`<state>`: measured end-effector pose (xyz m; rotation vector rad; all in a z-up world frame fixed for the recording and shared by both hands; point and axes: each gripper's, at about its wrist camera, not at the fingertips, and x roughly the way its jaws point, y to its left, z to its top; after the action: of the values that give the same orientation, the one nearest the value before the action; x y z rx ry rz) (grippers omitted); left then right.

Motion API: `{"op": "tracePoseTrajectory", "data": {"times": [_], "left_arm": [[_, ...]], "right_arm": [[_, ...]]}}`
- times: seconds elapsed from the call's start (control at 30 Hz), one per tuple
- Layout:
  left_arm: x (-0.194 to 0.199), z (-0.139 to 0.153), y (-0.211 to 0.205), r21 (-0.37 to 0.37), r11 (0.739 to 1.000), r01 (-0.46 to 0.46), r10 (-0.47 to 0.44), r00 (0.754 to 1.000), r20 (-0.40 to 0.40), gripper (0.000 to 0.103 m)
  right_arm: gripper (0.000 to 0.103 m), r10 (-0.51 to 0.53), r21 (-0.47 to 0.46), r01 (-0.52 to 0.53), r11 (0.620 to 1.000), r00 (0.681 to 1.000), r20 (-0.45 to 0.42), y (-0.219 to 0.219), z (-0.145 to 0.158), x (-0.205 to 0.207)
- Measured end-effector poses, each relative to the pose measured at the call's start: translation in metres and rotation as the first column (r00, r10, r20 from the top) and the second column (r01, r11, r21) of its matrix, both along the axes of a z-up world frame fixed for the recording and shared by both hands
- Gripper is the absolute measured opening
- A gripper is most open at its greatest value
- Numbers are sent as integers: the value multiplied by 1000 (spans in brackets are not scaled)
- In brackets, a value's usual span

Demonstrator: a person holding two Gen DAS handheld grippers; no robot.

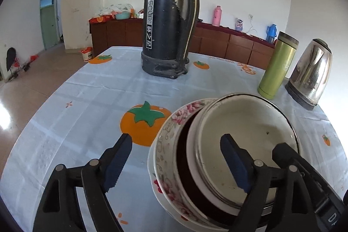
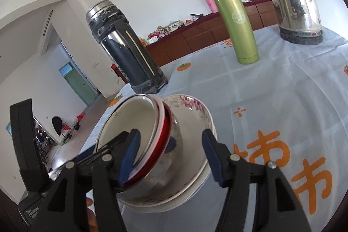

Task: Organize plates and bowls
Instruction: 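Lower the nested bowl stack onto the floral plates with both grippers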

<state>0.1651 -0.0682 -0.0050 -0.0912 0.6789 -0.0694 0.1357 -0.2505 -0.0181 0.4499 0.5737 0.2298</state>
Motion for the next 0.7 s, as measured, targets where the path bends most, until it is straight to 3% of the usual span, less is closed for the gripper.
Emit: {"op": "tracePoseTrajectory", "data": {"times": [0.27,0.33,0.7], "left_arm": [[1,-3,0,0,1000,4,-4,1000,-5,85],[1,-3,-2,7,1000,4,-4,1000,-1,85],[-3,-2,0,21,1000,-5,4,1000,30,85]], "right_arm": [[67,-19,-17,19,1000,999,32,0,4,-4],[74,-28,-19,29,999,999,46,-1,6,-6],[74,-84,-76,93,993,991,107,1,13,-17]]}}
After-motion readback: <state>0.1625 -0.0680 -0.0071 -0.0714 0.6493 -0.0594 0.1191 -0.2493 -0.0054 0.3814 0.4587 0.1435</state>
